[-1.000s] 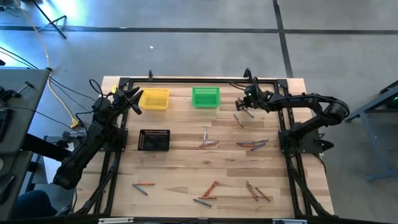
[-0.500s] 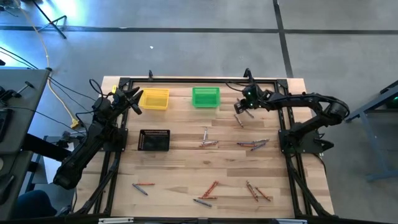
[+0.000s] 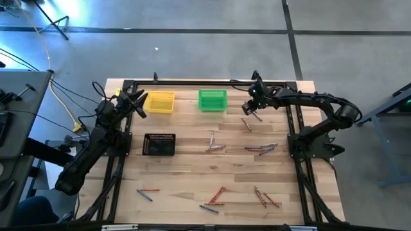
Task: Sort crayons
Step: Put the blue crayon into the yellow bin
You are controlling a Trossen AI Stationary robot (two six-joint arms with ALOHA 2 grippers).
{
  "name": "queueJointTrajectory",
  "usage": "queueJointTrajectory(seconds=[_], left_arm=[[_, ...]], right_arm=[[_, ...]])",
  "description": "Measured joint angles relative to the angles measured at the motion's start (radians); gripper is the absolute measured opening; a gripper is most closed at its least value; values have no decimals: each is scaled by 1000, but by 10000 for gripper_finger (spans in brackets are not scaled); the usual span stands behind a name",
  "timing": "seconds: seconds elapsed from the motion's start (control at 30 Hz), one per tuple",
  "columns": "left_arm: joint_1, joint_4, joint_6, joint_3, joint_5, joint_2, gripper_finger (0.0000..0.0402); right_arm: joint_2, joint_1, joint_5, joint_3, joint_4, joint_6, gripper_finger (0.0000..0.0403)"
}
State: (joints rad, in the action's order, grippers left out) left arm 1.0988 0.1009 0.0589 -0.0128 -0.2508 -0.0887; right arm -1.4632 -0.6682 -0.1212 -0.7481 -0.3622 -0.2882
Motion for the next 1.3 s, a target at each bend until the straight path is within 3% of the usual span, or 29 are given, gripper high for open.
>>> queueJointTrajectory(seconds=[0.27,0.6,1.0,1.3], left_arm=[[0,0,0,0,0,0,117],[0,0,0,0,0,0,117],[0,0,0,0,0,0,117],[0,0,0,0,0,0,117]], right_arm=[[-214,0,24,-123,-44,15,124],[-390,0,-18,-371,-291,85,124],[-443,-14,-25,-410,-390,112,120],[-445,-14,-21,-405,-383,114,45]])
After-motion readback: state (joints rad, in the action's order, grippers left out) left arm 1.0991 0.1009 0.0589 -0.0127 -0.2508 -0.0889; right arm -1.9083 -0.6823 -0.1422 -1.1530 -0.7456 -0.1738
